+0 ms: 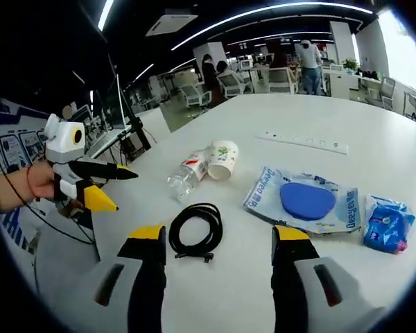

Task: Arrange the tabletop items into an orderly group along one side of the table until the central work area is clear of visible clutter.

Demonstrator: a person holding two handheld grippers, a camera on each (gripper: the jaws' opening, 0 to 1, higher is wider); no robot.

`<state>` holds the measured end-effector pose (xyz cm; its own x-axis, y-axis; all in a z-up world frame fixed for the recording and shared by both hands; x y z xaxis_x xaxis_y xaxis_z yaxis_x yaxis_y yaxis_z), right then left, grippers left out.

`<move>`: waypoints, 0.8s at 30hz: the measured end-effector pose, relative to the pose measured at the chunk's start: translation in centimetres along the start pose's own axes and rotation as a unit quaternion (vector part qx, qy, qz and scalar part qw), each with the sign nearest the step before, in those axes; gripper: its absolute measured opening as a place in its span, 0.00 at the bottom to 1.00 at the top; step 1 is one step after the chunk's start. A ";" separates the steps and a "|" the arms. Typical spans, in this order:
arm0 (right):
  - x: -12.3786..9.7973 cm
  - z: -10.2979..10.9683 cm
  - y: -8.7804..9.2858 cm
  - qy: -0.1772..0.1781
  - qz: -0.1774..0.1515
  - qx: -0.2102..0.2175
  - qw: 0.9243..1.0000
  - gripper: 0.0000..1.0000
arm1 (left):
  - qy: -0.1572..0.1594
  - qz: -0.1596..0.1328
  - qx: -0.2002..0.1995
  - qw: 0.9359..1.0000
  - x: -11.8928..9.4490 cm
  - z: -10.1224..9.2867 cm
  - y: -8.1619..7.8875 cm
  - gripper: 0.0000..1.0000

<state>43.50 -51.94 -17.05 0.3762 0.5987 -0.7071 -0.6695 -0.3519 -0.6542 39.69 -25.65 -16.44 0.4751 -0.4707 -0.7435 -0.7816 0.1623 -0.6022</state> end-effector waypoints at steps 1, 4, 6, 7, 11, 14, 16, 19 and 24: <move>0.3 0.1 -0.1 -0.004 0.002 0.001 1.000 0.61 | 0.002 0.005 -0.002 1.000 0.2 0.1 0.2 0.85; 1.0 0.2 -0.1 -0.007 0.008 -0.003 1.000 0.60 | 0.000 0.007 -0.004 1.000 0.6 0.3 0.5 0.85; 1.5 0.2 -0.1 -0.012 0.012 0.002 1.000 0.60 | -0.002 0.011 -0.008 1.000 0.9 0.5 0.7 0.84; 1.6 0.2 -0.1 -0.012 0.015 -0.001 1.000 0.60 | -0.002 0.013 -0.009 1.000 1.1 0.6 0.8 0.84; 2.4 0.2 -0.1 -0.015 0.022 -0.002 1.000 0.58 | -0.004 0.021 -0.013 1.000 1.8 0.9 1.3 0.81; 3.2 0.1 -0.1 -0.019 0.029 0.000 0.999 0.58 | -0.004 0.027 -0.018 0.999 2.4 1.0 1.5 0.79; 3.5 0.1 -0.1 -0.019 0.031 -0.002 0.999 0.58 | -0.003 0.025 -0.019 1.000 2.9 1.1 1.7 0.78; 4.3 0.0 0.0 -0.021 0.038 0.000 0.999 0.57 | -0.002 0.030 -0.025 0.999 3.5 1.2 1.9 0.78; 5.3 0.0 0.0 -0.025 0.047 0.001 0.999 0.55 | -0.004 0.040 -0.025 0.999 4.3 1.5 2.0 0.75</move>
<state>45.46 -48.80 -20.81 0.2789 0.5992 -0.7504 -0.7020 -0.4061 -0.5851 40.81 -26.10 -21.25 0.4131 -0.4511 -0.7911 -0.8366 0.1553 -0.5254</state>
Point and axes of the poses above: the point that each gripper's makers call its tool centre point, and the gripper's own axes: x roughly forward along the fingers, z roughly to its left, y roughly out of its underside, the point moved 10 cm from there along -x, roughly backward along the fingers, and after that the axes turned 12 degrees about z, right-handed, at the moved point
